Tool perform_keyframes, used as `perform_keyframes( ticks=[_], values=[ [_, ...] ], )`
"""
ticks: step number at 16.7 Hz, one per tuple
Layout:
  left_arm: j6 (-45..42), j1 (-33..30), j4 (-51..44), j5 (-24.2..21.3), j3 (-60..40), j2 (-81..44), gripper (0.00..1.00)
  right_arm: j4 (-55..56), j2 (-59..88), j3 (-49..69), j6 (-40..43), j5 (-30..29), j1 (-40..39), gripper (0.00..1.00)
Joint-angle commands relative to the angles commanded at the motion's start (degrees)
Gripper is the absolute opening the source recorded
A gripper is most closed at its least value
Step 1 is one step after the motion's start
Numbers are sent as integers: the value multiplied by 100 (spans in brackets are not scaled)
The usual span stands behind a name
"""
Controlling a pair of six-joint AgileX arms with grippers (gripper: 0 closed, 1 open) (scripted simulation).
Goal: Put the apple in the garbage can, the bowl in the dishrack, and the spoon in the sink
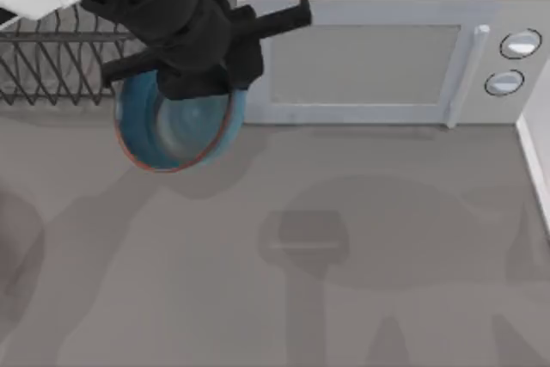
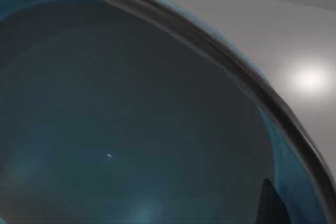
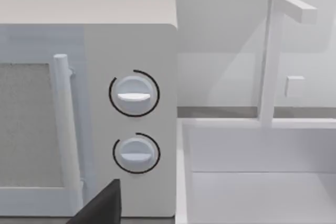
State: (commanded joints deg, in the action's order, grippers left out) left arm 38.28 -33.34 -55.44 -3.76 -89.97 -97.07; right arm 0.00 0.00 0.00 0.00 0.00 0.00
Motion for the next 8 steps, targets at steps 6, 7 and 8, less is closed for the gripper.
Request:
perform_keyframes(
  ticks=[6,7,8],
  values=[
    [-2287,2602,2433,-428,1558,2766,0,0,0,0,0,0,0,100],
    [-2638,2994,2834,-503,1788,3186,0,0,0,0,0,0,0,100],
    [-2960,3353,3206,-575,1997,3565,0,0,0,0,0,0,0,100]
  ],
)
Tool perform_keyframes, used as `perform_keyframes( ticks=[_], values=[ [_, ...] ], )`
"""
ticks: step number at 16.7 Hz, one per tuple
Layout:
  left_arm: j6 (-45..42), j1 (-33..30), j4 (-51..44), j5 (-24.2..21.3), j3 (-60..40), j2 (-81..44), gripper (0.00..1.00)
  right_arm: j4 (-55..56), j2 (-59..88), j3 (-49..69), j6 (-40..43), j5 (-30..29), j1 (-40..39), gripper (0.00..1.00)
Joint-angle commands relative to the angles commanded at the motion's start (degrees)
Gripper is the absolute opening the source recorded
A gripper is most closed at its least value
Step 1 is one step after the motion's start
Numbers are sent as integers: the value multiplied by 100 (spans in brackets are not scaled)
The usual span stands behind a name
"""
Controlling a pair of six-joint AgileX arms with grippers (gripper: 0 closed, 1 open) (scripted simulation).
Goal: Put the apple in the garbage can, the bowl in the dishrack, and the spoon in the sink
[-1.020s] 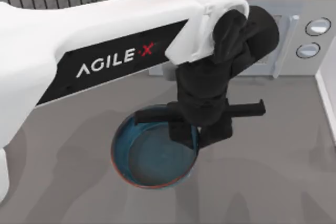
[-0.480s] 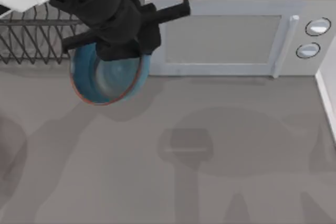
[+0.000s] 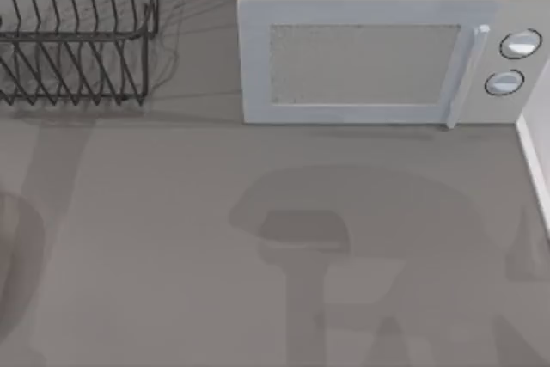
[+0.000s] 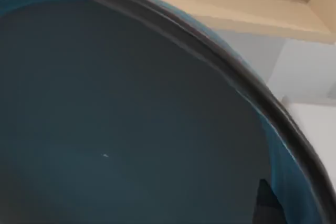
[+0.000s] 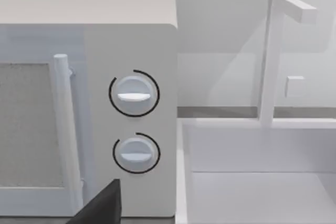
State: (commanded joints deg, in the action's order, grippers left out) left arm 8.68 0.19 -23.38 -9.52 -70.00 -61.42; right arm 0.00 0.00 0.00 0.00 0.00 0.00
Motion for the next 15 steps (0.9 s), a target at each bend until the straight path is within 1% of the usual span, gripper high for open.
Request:
perform_keyframes(
  ticks=[3,5,11,13,15],
  values=[
    [-706,773,795,-173,466,793,0,0,0,0,0,0,0,100],
    [-919,997,1022,-229,605,1018,0,0,0,0,0,0,0,100],
    [-943,1000,1042,-215,592,1017,0,0,0,0,0,0,0,100],
    [-935,981,1230,-200,603,830,0,0,0,0,0,0,0,100],
    [-926,943,1659,-161,637,409,0,0,0,0,0,0,0,100]
  ],
)
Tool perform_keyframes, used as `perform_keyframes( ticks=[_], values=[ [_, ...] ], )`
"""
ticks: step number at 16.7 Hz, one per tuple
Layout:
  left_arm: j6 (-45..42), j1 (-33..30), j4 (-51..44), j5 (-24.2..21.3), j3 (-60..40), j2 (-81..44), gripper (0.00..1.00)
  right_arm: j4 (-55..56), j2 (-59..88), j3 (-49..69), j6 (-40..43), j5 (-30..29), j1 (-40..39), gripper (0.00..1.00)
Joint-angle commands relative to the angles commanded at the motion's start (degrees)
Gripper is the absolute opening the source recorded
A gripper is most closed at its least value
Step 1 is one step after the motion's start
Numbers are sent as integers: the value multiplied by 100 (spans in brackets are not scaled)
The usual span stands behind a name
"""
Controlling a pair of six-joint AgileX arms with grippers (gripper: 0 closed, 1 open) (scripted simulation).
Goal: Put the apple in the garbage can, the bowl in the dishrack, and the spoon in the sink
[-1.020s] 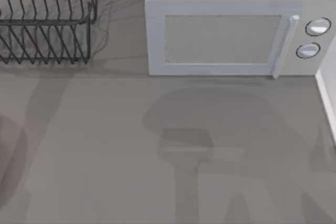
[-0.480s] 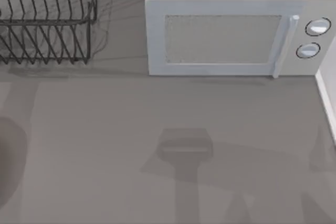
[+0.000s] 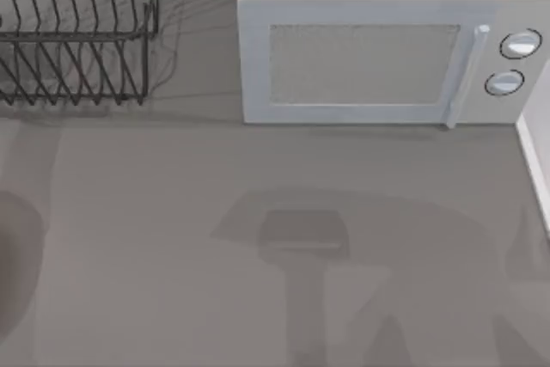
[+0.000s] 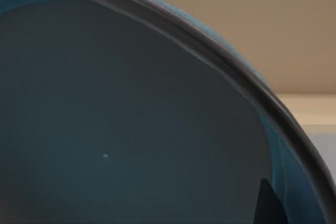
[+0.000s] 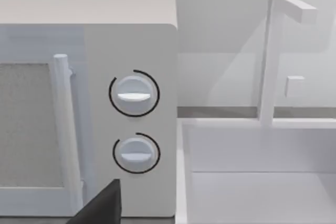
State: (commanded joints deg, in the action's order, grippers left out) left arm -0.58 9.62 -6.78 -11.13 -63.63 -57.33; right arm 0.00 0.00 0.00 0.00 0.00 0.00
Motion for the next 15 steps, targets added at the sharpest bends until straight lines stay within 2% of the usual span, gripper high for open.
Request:
perform_keyframes(
  ticks=[3,11,15],
  values=[
    [-1,-87,1025,93,121,-942,0,0,0,0,0,0,0,100],
    [-55,-445,4506,396,785,-3592,0,0,0,0,0,0,0,100],
    [-36,-567,5364,497,1044,-4267,0,0,0,0,0,0,0,100]
  ],
)
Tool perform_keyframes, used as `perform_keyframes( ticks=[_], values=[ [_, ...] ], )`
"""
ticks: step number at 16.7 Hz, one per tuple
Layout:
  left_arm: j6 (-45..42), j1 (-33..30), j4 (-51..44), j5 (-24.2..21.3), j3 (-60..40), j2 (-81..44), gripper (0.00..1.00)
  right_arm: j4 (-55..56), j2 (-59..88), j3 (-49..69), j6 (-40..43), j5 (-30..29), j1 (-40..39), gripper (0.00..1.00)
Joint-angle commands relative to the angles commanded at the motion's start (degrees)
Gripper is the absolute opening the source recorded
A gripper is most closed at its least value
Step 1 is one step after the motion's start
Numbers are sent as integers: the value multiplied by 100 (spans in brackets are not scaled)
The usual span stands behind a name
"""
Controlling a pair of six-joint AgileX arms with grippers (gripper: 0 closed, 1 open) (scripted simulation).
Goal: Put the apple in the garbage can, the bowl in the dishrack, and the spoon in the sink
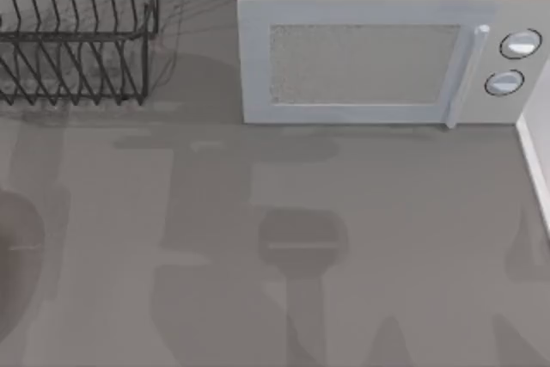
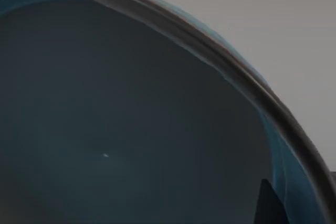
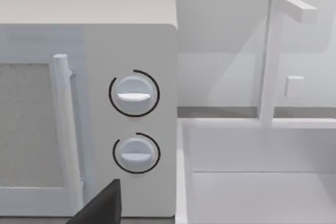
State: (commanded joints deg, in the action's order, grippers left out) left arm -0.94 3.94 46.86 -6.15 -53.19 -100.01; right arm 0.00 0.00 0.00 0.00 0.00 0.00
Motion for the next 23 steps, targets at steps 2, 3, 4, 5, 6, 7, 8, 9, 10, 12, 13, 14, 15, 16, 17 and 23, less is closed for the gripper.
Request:
perform_keyframes(
  ticks=[2,3,4,5,6,7,8,9,10,12,13,14,15,16,17,23],
  values=[
    [4,-12,72,10,27,-58,0,0,0,0,0,0,0,100],
    [4,-12,72,10,27,-58,0,0,0,0,0,0,0,100],
    [4,-12,72,10,27,-58,0,0,0,0,0,0,0,100],
    [4,-12,72,10,27,-58,0,0,0,0,0,0,0,100],
    [4,-12,72,10,27,-58,8,0,0,0,0,0,0,100],
    [4,-12,72,10,27,-58,15,0,0,0,0,0,0,100],
    [4,-12,72,10,27,-58,23,0,0,0,0,0,0,100],
    [4,-12,72,10,27,-58,30,0,0,0,0,0,0,100],
    [4,-12,72,10,27,-58,38,0,0,0,0,0,0,100],
    [4,-12,72,10,27,-58,53,0,0,0,0,0,0,100],
    [4,-12,72,10,27,-58,60,0,0,0,0,0,0,100],
    [4,-12,72,10,27,-58,68,0,0,0,0,0,0,100],
    [4,-12,72,10,27,-58,75,0,0,0,0,0,0,100],
    [4,-12,72,10,27,-58,83,0,0,0,0,0,0,100],
    [4,-12,72,10,27,-58,90,0,0,0,0,0,0,100],
    [4,-12,72,10,27,-58,100,0,0,0,0,0,0,100]
  ],
)
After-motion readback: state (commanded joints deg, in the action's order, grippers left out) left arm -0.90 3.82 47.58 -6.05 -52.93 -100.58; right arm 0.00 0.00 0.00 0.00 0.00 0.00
